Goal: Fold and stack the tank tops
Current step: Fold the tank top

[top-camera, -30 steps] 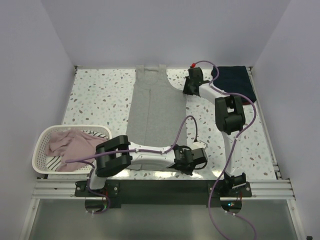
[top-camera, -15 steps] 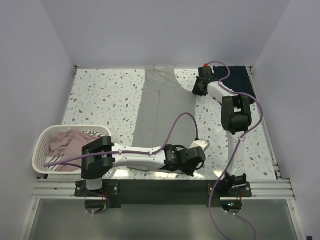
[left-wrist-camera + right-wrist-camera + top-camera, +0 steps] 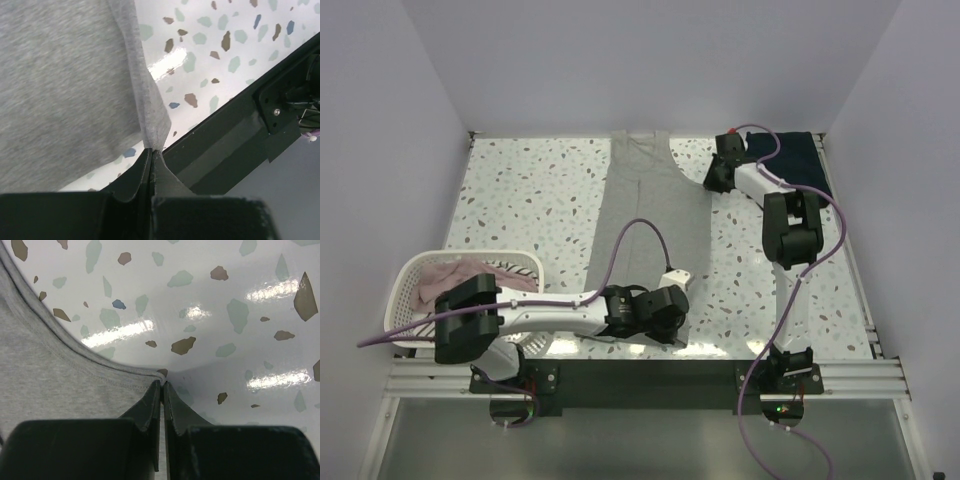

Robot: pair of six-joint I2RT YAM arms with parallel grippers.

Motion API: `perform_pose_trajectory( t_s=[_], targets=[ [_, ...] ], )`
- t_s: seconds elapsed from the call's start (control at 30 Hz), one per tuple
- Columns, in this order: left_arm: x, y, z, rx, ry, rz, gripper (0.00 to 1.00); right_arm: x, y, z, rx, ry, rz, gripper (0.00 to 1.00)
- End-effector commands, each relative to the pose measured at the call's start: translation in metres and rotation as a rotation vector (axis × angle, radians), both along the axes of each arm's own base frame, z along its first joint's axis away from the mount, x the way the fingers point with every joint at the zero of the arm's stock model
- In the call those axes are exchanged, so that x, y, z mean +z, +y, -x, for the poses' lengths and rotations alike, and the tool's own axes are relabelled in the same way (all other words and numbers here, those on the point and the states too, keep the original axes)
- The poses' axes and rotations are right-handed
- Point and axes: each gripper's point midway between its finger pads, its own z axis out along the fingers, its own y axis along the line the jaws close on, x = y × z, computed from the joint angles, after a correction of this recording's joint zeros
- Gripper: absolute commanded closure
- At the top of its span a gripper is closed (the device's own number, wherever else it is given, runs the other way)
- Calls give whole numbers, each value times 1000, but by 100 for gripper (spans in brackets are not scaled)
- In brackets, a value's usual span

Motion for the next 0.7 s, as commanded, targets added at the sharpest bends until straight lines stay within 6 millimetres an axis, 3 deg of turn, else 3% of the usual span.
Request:
perform_pose_trajectory(
  t_s=[0.0,0.3,0.67],
  targets=[
    [20,3,-9,76,-8,93,100,52,13,-11,-6,-98,-54,100],
    [6,40,-15,170,11,70,100,81,29,-18,-38,-147,-66,100],
    [-11,78,-15,253,22,24,100,93,57,-28,-46,-167,-80,100]
  ],
)
